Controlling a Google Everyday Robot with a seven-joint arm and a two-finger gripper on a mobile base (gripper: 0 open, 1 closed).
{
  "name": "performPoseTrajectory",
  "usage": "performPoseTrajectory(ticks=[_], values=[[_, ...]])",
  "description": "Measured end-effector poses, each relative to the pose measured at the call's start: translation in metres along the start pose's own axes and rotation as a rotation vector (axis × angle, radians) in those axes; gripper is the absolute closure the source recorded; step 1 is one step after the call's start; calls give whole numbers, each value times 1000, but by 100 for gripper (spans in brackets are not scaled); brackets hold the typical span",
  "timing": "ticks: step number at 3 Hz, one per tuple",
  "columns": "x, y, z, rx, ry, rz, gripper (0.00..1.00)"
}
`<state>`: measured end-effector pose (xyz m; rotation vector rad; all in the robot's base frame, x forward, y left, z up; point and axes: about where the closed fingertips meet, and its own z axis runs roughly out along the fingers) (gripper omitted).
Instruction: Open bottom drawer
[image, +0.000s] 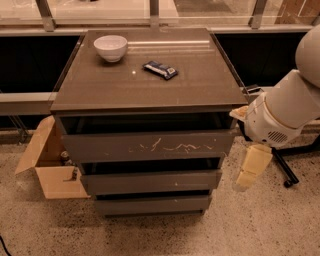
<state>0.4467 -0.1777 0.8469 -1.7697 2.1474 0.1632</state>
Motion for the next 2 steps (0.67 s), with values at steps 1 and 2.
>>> performPoseTrajectory(ticks=[1, 2], values=[[-1, 8, 29, -49, 21, -25, 0], [-1, 28, 87, -109, 33, -75, 0]])
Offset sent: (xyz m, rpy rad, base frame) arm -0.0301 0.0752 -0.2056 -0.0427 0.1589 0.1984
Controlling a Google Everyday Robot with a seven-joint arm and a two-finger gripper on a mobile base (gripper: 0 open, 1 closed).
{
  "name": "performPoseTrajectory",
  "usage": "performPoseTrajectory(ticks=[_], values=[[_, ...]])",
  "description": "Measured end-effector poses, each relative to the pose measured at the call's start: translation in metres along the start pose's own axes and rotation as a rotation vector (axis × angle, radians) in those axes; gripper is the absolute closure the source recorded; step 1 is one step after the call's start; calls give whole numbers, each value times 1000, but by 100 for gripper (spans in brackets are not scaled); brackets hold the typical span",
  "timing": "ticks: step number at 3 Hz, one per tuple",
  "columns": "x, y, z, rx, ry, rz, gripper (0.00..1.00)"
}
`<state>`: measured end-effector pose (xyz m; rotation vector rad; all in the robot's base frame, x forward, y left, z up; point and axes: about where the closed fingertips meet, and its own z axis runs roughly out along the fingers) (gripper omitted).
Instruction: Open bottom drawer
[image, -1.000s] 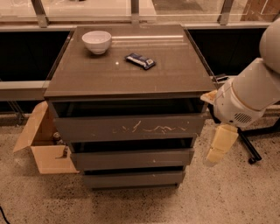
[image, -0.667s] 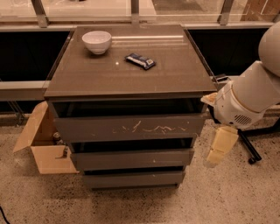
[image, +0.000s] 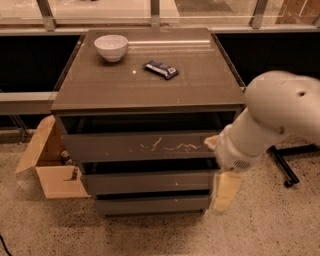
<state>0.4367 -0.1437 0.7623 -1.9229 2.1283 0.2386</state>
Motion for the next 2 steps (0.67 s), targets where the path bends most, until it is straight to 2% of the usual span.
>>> performPoseTrajectory(ticks=[1, 2], values=[[-3, 21, 73, -44, -14, -45, 0], [-5, 37, 131, -76, -58, -66, 0]])
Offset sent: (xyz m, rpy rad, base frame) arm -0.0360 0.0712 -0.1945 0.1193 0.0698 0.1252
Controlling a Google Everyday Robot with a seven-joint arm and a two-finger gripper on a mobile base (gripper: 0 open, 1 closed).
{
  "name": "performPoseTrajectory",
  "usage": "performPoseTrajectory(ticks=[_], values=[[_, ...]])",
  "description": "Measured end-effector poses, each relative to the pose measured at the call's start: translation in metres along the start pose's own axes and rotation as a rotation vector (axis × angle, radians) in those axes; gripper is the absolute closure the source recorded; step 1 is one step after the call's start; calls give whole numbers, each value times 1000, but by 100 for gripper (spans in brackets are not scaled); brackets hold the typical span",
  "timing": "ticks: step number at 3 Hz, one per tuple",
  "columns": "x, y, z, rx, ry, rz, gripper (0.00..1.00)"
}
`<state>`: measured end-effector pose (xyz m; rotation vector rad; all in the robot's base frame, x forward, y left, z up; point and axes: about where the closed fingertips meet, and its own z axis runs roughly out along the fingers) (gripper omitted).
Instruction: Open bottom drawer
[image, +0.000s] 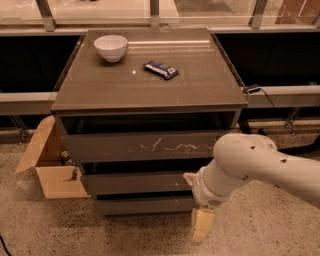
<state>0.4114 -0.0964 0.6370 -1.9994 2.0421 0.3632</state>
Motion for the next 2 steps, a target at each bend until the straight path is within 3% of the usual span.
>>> performPoseTrajectory(ticks=[1, 2], values=[[6, 9, 61, -92, -44, 36, 0], [9, 9, 71, -90, -33, 19, 0]])
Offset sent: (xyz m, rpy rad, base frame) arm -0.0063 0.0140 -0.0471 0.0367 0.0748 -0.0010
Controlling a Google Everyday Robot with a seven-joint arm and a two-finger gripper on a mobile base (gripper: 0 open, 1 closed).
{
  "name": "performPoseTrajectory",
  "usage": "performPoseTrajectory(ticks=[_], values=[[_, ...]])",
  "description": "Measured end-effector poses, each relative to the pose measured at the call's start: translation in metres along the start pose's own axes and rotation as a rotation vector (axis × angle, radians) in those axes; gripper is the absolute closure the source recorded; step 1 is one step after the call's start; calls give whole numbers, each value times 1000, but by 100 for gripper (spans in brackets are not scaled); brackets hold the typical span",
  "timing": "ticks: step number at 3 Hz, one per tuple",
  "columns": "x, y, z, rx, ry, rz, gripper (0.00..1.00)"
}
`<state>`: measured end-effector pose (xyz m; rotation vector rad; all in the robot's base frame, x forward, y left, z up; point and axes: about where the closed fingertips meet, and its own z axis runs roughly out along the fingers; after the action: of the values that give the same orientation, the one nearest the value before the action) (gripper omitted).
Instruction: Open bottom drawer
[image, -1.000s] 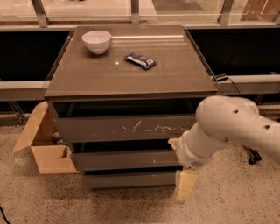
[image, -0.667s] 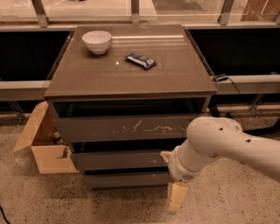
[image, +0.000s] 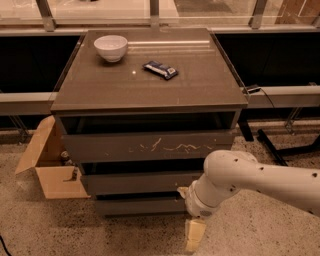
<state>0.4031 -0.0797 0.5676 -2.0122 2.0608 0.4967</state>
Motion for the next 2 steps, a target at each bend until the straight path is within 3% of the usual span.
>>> performPoseTrajectory(ticks=[2], values=[[44, -38, 91, 26, -11, -112, 0]])
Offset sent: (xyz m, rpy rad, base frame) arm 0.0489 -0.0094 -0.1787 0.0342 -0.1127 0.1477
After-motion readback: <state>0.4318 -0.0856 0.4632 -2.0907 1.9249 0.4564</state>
